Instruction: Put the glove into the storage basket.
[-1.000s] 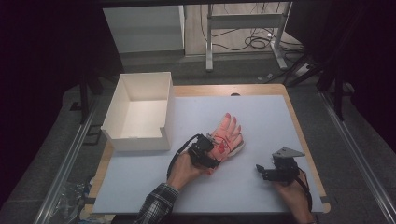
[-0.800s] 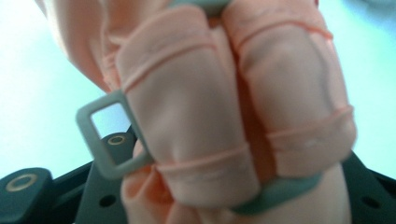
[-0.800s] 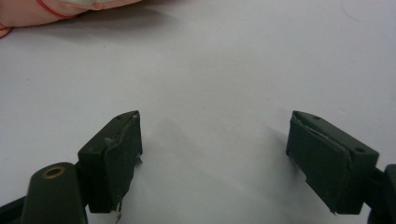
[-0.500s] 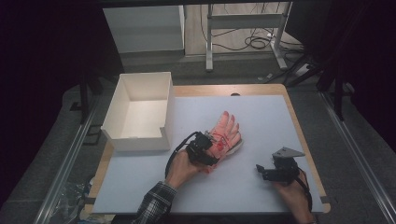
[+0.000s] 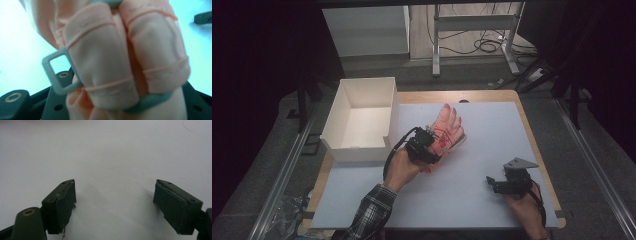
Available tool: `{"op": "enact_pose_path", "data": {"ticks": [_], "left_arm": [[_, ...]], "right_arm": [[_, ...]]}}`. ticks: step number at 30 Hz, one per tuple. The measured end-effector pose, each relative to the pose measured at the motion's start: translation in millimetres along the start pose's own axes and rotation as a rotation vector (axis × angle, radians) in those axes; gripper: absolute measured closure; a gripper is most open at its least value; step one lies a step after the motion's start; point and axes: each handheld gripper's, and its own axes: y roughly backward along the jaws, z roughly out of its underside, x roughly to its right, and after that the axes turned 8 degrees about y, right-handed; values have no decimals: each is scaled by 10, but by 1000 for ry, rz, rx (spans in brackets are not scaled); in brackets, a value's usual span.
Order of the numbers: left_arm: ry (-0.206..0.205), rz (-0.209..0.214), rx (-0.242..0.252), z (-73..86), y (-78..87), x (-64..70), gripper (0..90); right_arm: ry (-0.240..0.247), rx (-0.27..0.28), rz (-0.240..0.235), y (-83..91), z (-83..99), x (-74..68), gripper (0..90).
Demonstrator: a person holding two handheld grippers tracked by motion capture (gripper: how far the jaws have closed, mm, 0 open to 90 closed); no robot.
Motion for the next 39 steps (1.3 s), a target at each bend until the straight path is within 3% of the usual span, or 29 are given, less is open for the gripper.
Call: {"op": "enact_pose_path", "data": {"ticks": [22, 34, 39], "left_arm": [[75, -91, 41, -499, 636, -363, 499], [126, -143, 66, -596, 964, -561, 496], [176, -177, 93, -574, 1174, -731, 496]], "right_arm": [[-1, 3, -1, -2, 2, -1, 186], [-1, 3, -1, -2, 2, -1, 186], [-1, 3, -1, -3, 2, -1, 186]]}}
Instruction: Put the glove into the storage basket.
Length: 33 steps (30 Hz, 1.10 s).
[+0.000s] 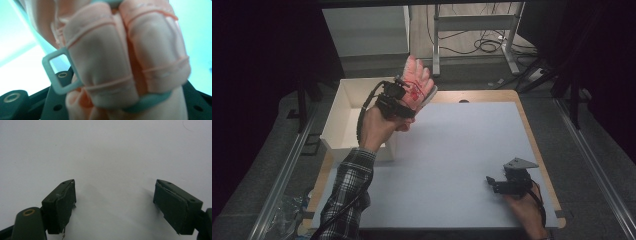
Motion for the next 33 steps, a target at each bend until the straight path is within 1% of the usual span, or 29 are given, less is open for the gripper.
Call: {"op": "enact_pose_path", "data": {"ticks": [1, 2, 5, 6, 7, 9, 11, 12, 13, 16, 19, 20, 21, 23, 24, 25, 28, 29, 30, 31, 33], "left_arm": [[0, 0, 0, 0, 0, 0, 495], [16, -4, 7, 6, 34, -50, 495], [36, -27, 12, 25, 109, -158, 495], [53, -41, 19, 46, 160, -241, 494], [53, -41, 19, 46, 160, -241, 493], [71, -63, 25, 71, 211, -336, 492], [85, -78, 31, 96, 239, -409, 492], [108, -95, 39, 130, 258, -490, 491], [108, -95, 39, 130, 258, -490, 491], [136, -117, 43, 197, 264, -624, 490], [171, -130, 44, 262, 250, -729, 490], [190, -140, 44, 315, 232, -802, 490], [190, -140, 44, 315, 232, -802, 489], [205, -154, 46, 369, 211, -871, 489], [224, -165, 46, 424, 185, -935, 489], [224, -165, 46, 424, 185, -935, 488], [248, -194, 43, 520, 115, -1034, 486], [248, -194, 43, 520, 115, -1034, 486], [258, -198, 41, 561, 71, -1079, 486], [258, -198, 41, 561, 71, -1079, 486], [264, -202, 34, 595, 1, -1106, 486]], "right_arm": [[0, 0, 0, 0, 0, 0, 186], [0, 0, 0, 0, 0, 0, 186], [1, 0, 1, 0, 0, 0, 186], [1, 0, 1, 0, 0, 0, 185], [1, 0, 1, 0, 0, 0, 185], [1, 0, 1, 0, 0, 0, 186], [0, 0, 0, 1, 0, -1, 185], [-1, -1, 0, 1, 0, -2, 185], [-1, -1, 0, 1, 0, -2, 185], [0, -1, 1, 0, 0, -2, 185], [2, 0, 2, 0, 1, -1, 185], [2, 0, 2, 0, 0, -1, 185], [3, 0, 3, 0, 1, 0, 185], [3, 0, 2, 0, 1, 0, 185], [2, 0, 2, 0, 0, -1, 186], [2, 0, 2, 0, 0, -1, 186], [1, 0, 3, 0, 0, -1, 185], [2, 0, 3, 0, 1, -1, 185], [1, 0, 3, 0, 0, -1, 185], [1, 0, 3, 0, 0, -1, 185], [0, 0, 2, 0, 0, -2, 186]]}}
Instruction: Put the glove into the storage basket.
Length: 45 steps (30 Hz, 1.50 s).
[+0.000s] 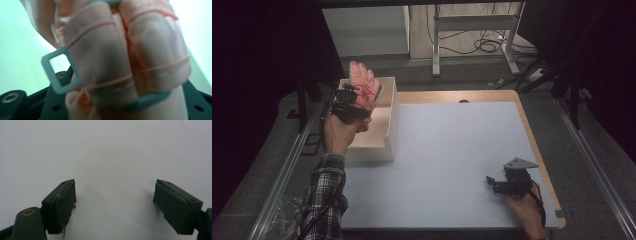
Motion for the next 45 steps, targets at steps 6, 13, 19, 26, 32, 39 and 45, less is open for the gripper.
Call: {"op": "enact_pose_path", "data": {"ticks": [6, 13, 19, 26, 32, 39, 45], "left_arm": [[1, 0, -21, 32, -253, 11, 483], [-9, -9, -45, 17, -562, 64, 477], [-8, -44, -59, -24, -794, 122, 465], [-5, -67, -83, -37, -928, 162, 455], [-10, -77, -106, -9, -967, 199, 450], [-39, -102, -167, 27, -1059, 300, 443], [-24, -83, -200, 0, -1102, 281, 361]], "right_arm": [[0, 0, 0, 0, 0, 0, 185], [0, 0, 0, 0, 0, 1, 185], [0, 0, -1, 0, 1, 1, 185], [0, 0, -1, 0, 1, 1, 185], [0, 0, -1, 0, 1, 1, 185], [0, 1, -1, 0, 1, 1, 185], [0, 1, -1, 0, 1, 1, 185]]}}
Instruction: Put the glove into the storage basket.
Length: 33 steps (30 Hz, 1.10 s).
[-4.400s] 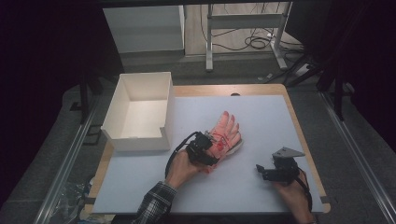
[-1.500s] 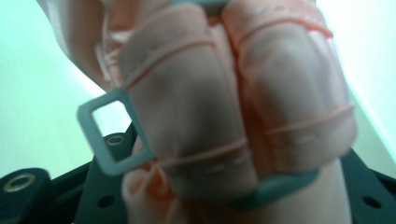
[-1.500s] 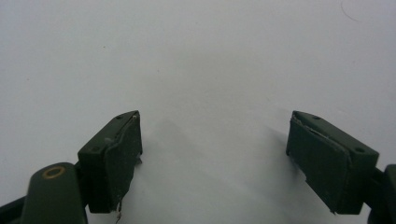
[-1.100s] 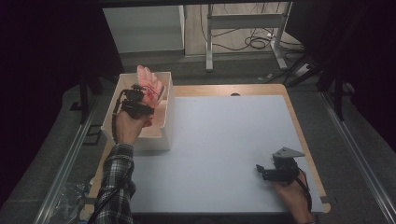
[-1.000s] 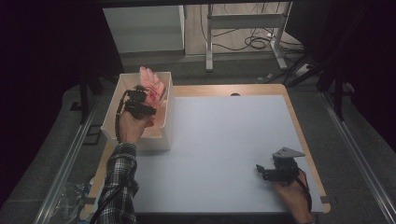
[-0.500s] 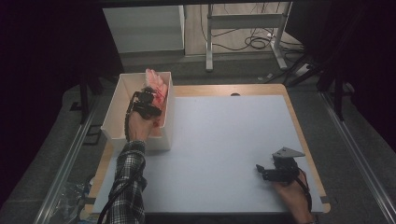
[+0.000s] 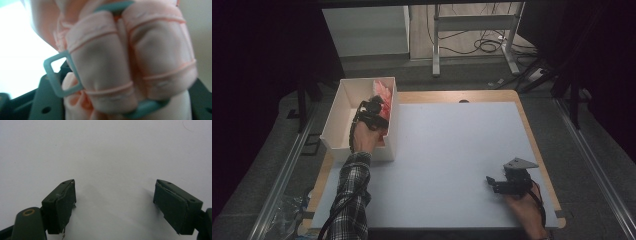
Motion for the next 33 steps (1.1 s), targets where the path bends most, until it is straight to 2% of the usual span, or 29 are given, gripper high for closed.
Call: {"op": "enact_pose_path", "data": {"ticks": [3, 7, 8, 10, 15, 18, 24, 29, 33], "left_arm": [[-11, -6, -17, -10, -20, 12, 285], [12, -5, -26, -7, -24, -25, 203], [14, 11, -27, -2, -14, -38, 192], [12, 3, -17, 6, 5, -47, 155], [7, 27, 0, 19, 66, -74, 130], [14, 50, 27, 22, 154, -103, 110], [29, 56, 66, 33, 252, -135, 102], [19, 51, 87, 49, 306, -153, 100], [18, 43, 132, 75, 375, -168, 68]], "right_arm": [[0, 0, 0, 0, 0, 0, 185], [0, 0, 0, 0, 0, 0, 185], [0, 0, 0, 0, 0, 0, 185], [0, 0, 0, 0, 0, 0, 185], [0, 0, 0, 0, 0, 0, 185], [0, 0, 0, 0, 0, 0, 186], [0, 0, 0, 0, 0, 0, 185], [0, 0, 1, 0, 0, -1, 185], [0, 0, 1, 0, 0, -1, 185]]}}
